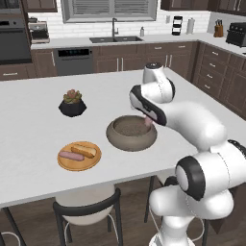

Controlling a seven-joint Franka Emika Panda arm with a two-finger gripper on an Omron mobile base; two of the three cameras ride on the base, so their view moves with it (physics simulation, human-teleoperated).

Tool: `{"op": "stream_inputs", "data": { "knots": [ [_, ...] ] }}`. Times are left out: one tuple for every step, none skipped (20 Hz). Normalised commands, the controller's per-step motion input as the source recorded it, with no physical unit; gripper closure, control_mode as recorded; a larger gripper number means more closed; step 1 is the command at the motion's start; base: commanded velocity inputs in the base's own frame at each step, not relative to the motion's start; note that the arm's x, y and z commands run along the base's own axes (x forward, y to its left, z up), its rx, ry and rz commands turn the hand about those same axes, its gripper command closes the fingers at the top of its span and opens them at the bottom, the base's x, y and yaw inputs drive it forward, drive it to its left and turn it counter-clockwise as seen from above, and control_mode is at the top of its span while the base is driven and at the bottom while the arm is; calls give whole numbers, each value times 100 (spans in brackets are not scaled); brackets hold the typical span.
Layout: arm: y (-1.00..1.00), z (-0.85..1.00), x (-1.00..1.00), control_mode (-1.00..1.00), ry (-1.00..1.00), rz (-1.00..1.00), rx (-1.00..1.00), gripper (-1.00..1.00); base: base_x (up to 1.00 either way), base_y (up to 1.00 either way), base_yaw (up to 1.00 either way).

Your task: Place one bun and one sausage from the bowl on each plate.

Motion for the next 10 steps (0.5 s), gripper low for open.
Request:
{"op": "stream_inputs", "data": {
  "knots": [
    [0,0,-100,-100,-7,11,0,100,0,0,0],
    [0,0,-100,-100,-14,9,0,100,0,0,0],
    [0,-4,-100,-100,-17,9,0,100,0,0,0],
    [0,-17,-100,-100,-15,9,0,100,0,0,0],
    [0,-21,-100,-100,-13,9,0,100,0,0,0],
    [0,-21,-89,-100,-7,7,0,100,0,0,0],
    [0,-21,-73,-100,-4,5,0,100,0,0,0],
    [0,-21,-53,-100,-1,3,0,100,0,0,0],
    [0,-19,-38,-100,0,1,0,100,0,0,0],
    [0,0,-1,-100,0,0,0,100,0,0,0]
  ]
}}
